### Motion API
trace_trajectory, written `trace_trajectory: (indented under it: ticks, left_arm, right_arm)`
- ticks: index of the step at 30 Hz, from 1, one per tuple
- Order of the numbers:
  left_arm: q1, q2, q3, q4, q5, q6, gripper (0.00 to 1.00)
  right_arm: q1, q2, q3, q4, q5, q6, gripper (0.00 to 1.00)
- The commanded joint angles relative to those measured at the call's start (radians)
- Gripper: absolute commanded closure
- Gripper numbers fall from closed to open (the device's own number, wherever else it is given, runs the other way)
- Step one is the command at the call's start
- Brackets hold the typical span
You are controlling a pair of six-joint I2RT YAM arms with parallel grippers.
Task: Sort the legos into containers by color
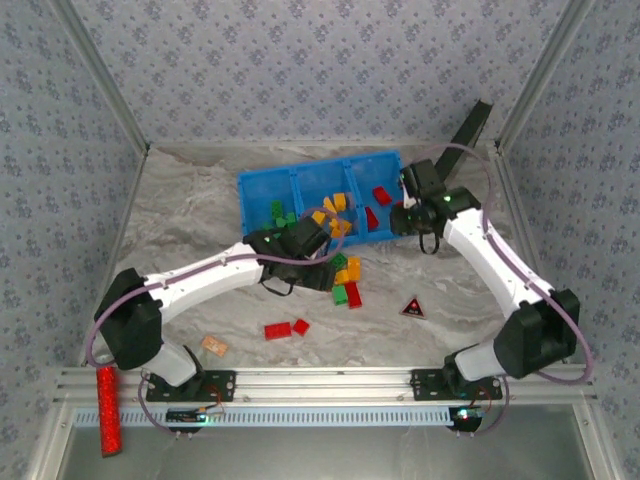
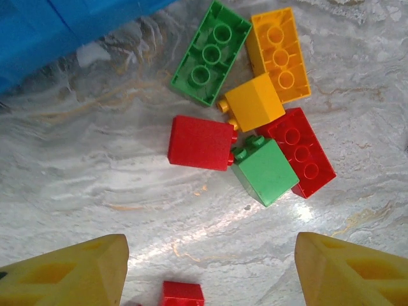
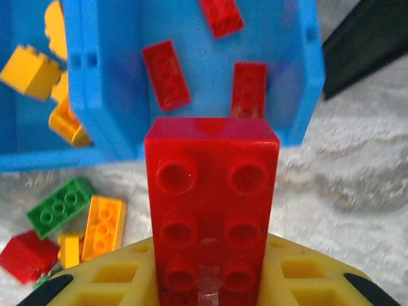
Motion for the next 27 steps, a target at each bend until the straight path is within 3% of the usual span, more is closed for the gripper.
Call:
trace_trajectory:
  ticks: [1, 11, 27]
  left_arm:
    - [-0.017, -0.022, -0.01, 0.07, 0.026, -0.117, 0.3]
    - [-0.056, 0.015, -0.056, 0.114, 0.032, -0.253, 0.3]
    - [-0.062, 0.155, 0.02, 0.085, 0.069, -0.302, 0.29]
  right_arm:
    - [-0.032, 0.085, 0.075, 0.041, 0.018, -0.075, 0.66]
    - [-0.098, 0.337, 0.202, 0.128, 0.002, -0.108, 0.67]
    - [-0.091, 0.63, 0.371, 0.13, 0.0, -0.151, 0.67]
